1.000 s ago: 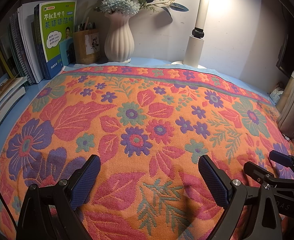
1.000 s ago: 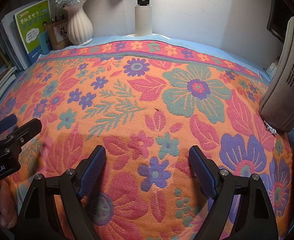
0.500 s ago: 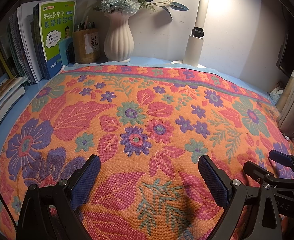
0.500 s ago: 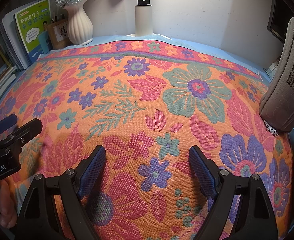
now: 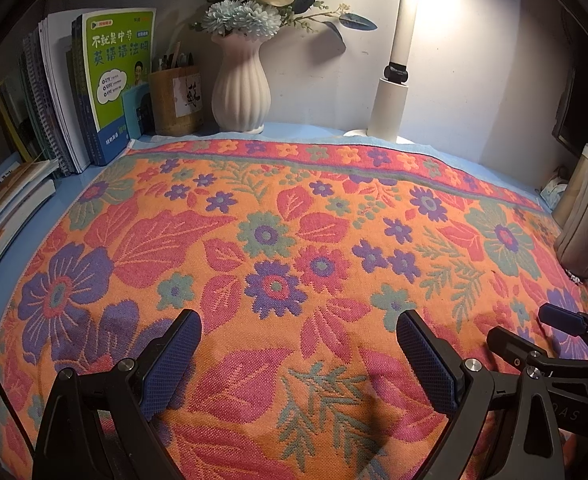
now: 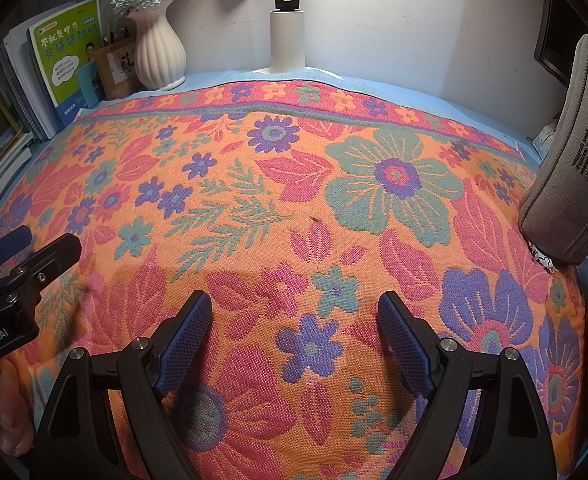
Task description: Organize snacks
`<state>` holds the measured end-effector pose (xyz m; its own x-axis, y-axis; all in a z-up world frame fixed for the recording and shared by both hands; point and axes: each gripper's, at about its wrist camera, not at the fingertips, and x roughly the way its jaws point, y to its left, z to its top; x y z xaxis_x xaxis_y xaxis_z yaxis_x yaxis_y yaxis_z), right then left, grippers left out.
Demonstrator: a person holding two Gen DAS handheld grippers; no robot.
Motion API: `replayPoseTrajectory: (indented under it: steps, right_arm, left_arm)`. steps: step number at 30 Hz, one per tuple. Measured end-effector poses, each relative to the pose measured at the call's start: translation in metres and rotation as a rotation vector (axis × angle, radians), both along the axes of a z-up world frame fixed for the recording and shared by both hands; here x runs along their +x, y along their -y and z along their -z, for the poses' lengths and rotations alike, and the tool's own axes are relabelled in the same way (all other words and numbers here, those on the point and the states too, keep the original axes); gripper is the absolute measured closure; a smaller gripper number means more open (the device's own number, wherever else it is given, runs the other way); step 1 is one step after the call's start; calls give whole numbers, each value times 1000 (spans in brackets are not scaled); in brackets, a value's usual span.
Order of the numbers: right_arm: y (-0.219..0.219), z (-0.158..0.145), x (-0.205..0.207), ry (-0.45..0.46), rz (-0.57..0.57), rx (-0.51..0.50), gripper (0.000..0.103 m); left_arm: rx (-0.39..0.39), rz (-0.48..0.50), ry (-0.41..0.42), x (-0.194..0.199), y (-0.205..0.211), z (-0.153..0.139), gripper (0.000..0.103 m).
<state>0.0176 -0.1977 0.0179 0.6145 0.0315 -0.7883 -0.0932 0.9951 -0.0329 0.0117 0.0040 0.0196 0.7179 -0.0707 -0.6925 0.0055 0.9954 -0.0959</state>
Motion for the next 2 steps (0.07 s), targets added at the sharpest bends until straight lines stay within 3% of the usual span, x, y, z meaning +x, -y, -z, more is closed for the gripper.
replayPoseTrajectory:
  steps: [2]
  right_arm:
    - [0,0,0,-1,0,0,18]
  left_arm:
    - [5,2,-6,1,0,0,6]
